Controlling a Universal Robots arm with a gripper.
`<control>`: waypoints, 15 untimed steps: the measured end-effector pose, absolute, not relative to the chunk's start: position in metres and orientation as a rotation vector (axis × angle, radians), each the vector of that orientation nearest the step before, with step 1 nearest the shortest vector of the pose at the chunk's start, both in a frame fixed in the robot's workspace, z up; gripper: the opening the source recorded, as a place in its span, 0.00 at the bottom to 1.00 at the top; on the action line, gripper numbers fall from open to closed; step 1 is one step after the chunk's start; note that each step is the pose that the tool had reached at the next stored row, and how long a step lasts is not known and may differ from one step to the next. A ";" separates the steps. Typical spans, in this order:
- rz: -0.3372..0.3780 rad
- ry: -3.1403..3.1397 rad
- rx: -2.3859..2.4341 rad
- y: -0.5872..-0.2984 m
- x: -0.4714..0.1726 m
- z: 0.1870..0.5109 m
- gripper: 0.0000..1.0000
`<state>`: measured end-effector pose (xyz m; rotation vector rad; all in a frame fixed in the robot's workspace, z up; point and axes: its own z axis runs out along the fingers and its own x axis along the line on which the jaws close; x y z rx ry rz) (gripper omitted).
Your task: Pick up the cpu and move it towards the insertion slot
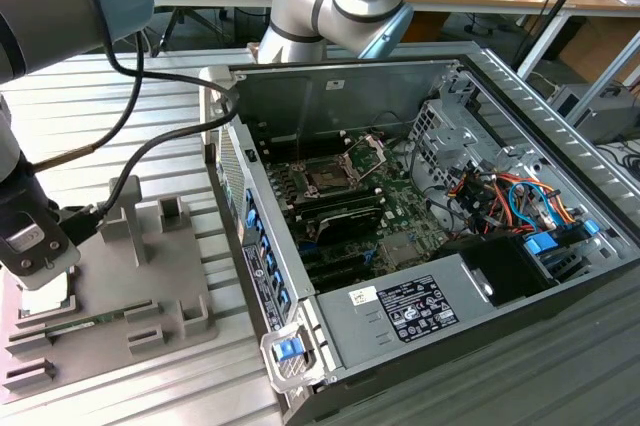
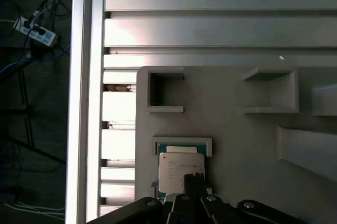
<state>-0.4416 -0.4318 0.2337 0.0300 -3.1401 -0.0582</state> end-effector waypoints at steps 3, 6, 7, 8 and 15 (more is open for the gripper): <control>-0.058 -3.140 0.030 -0.433 -0.442 0.232 0.11; -0.058 -3.140 0.030 -0.434 -0.442 0.231 0.11; -0.058 -3.140 0.030 -0.434 -0.442 0.231 0.11; -0.058 -3.140 0.030 -0.434 -0.442 0.231 0.11; -0.058 -3.140 0.030 -0.436 -0.442 0.228 0.11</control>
